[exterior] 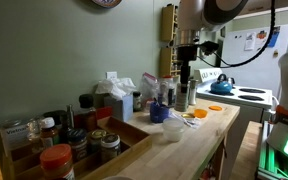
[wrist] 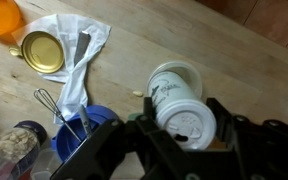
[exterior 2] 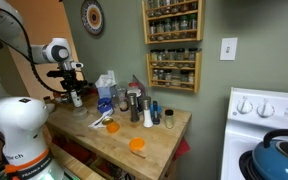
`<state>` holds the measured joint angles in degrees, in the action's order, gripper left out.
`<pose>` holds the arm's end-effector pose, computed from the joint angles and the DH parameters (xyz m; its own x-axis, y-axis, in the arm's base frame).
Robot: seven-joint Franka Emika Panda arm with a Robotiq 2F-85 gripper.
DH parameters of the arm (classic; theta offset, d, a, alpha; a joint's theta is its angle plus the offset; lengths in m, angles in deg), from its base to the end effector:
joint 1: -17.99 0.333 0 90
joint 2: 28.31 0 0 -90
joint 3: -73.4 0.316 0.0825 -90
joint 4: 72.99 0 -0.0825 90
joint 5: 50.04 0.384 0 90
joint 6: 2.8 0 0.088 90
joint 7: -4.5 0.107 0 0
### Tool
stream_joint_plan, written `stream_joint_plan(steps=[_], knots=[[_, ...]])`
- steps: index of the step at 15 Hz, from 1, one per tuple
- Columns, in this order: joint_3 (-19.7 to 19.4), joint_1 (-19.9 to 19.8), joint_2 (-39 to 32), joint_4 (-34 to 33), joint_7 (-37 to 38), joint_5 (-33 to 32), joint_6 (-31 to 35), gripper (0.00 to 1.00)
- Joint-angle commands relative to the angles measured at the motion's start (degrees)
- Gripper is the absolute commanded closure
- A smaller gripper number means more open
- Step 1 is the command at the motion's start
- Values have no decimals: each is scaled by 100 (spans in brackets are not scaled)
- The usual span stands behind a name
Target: Pick up the white container from the clear lunch box and put it in the orange bowl
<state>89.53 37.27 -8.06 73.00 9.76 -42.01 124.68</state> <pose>0.3407 0.2459 0.3906 0.9104 0.4133 0.0192 0.4136 -0.9103 -0.0184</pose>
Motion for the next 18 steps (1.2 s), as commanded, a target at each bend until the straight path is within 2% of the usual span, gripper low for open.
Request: stream_joint_plan(steps=[1, 4, 8, 10, 11, 12, 13, 14, 15, 18], knots=[[160, -534, -212, 77, 818, -852, 66, 70], [-104, -1002, -60, 510, 1143, -1410, -127, 70], [-582, -1569, 143, 819, 1205, -1641, -732, 70], [-904, -1728, 225, 887, 971, -1423, -881, 70], [-1071, -1685, 266, 885, 786, -1058, -807, 70], [-881, -1687, -22, 745, 976, -1400, -736, 45], [-992, -1720, 10, 752, 885, -1287, -736, 45], [-1046, -1735, 36, 752, 852, -1229, -736, 70], [-920, -1875, -55, 749, 1268, -1565, -645, 70], [-883, -2055, -245, 758, 1690, -2075, -670, 70]])
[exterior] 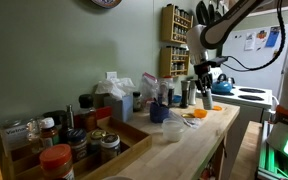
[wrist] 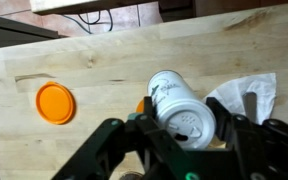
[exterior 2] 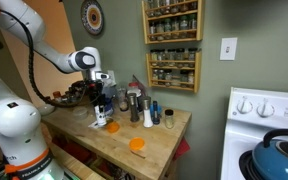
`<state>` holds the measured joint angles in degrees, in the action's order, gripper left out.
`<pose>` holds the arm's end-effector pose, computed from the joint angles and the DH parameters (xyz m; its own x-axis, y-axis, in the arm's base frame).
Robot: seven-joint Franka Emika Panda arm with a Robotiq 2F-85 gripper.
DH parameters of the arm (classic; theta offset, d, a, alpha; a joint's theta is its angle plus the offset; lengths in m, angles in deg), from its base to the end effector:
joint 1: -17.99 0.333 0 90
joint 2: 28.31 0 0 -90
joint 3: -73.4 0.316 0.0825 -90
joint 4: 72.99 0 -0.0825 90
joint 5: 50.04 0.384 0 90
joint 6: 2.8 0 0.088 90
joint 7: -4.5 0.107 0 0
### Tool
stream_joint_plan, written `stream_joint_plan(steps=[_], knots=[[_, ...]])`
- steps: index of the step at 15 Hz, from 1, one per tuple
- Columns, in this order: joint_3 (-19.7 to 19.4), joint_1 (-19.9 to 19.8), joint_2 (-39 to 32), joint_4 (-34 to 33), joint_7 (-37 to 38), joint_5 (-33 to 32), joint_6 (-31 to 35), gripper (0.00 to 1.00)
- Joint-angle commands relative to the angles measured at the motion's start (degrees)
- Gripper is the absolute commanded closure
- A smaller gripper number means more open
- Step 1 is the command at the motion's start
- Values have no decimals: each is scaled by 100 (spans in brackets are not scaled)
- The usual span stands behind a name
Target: Pick up the white container from the clear lunch box and put it in the orange bowl
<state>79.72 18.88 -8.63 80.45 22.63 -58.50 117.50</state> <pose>0.3649 0.0365 0.3277 0.9743 -0.1291 -0.1848 -0.0890 -0.9735 0.2106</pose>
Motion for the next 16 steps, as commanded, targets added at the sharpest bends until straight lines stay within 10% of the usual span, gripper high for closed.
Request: stream_joint_plan(steps=[1, 16], knots=[[61, -250, -216, 28, 494, -472, 82, 70], [-251, -389, -767, -400, 1057, -25, 437, 70]])
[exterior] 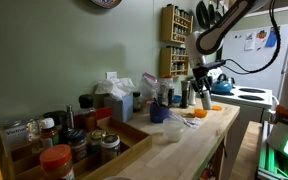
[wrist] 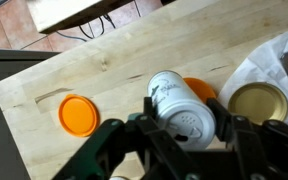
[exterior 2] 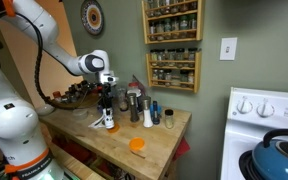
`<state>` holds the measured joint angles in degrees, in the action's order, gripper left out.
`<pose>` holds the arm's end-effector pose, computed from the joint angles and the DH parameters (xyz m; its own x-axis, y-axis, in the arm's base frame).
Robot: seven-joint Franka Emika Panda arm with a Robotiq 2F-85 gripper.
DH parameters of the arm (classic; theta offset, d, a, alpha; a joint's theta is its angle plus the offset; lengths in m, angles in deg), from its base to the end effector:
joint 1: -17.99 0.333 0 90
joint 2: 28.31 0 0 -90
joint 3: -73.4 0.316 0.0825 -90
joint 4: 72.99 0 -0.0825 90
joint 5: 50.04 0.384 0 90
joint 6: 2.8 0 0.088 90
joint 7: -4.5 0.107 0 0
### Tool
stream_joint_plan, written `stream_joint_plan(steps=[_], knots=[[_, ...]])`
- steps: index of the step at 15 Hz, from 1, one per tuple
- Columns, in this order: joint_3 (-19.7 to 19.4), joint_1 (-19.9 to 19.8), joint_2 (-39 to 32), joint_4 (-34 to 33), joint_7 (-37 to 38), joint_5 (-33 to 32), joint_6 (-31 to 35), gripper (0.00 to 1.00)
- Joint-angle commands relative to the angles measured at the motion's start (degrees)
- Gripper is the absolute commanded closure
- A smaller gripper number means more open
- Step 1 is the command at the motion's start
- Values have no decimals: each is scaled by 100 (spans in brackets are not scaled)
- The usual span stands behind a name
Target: Pick up the white container from the clear lunch box and put it in the orange bowl
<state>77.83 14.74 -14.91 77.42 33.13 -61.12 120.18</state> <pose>0.3893 -0.0013 0.3102 0.9192 -0.3642 -0.1499 -0.3209 -0.9132 0.2510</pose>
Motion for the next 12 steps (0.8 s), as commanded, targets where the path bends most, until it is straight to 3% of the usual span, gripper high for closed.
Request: stream_joint_plan(steps=[1, 12], knots=[[-66, 50, -164, -116, -35, 326, 189, 70], [-83, 27, -489, -126, 85, 422, 752, 70]])
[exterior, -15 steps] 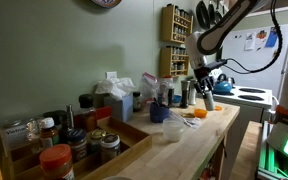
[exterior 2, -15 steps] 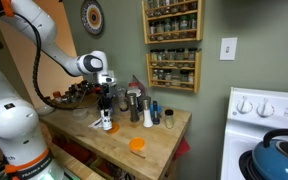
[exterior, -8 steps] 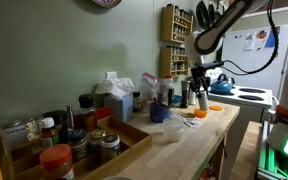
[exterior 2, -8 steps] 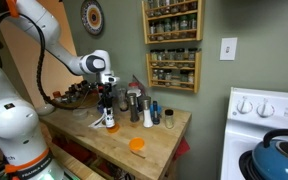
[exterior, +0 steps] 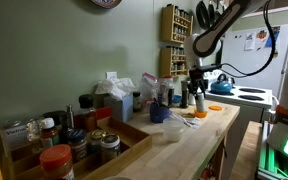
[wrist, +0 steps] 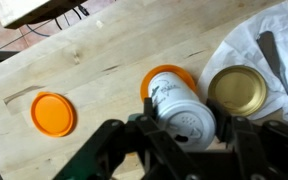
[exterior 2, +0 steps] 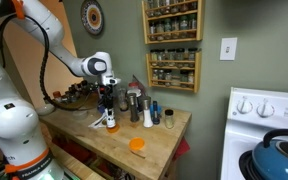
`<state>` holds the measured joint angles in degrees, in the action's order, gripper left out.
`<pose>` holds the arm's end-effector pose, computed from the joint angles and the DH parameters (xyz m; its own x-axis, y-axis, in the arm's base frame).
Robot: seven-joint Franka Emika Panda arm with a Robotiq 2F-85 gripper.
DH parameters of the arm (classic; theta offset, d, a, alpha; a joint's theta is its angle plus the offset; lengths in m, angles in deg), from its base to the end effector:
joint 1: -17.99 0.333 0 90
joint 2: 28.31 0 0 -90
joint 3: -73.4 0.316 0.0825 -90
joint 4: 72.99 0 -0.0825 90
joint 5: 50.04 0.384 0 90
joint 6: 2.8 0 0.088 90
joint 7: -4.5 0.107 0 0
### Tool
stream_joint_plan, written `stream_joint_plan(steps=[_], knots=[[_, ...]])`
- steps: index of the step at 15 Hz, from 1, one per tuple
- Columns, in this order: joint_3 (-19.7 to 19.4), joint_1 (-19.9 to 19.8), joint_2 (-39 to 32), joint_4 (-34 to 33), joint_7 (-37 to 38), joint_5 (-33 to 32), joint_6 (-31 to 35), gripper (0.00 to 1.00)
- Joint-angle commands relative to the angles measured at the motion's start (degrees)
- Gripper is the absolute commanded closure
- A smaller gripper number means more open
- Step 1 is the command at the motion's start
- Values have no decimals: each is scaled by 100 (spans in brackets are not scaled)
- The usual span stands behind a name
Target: Pick up the white container from the clear lunch box and put it in the orange bowl
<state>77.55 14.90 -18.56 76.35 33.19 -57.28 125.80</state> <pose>0.4057 0.0030 0.2977 0.9108 -0.3930 -0.1262 -0.3693 -0.9125 0.1760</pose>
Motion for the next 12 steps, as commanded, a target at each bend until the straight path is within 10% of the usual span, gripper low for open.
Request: stream_joint_plan(steps=[1, 4, 5, 12], knots=[[-68, 9, -155, -20, 76, 50, 234, 70], [-114, -11, -216, -12, 70, 1, 298, 70], [-136, -15, -208, -6, 47, 7, 279, 20], [-184, 48, 686, 115, -421, 66, -25, 0]])
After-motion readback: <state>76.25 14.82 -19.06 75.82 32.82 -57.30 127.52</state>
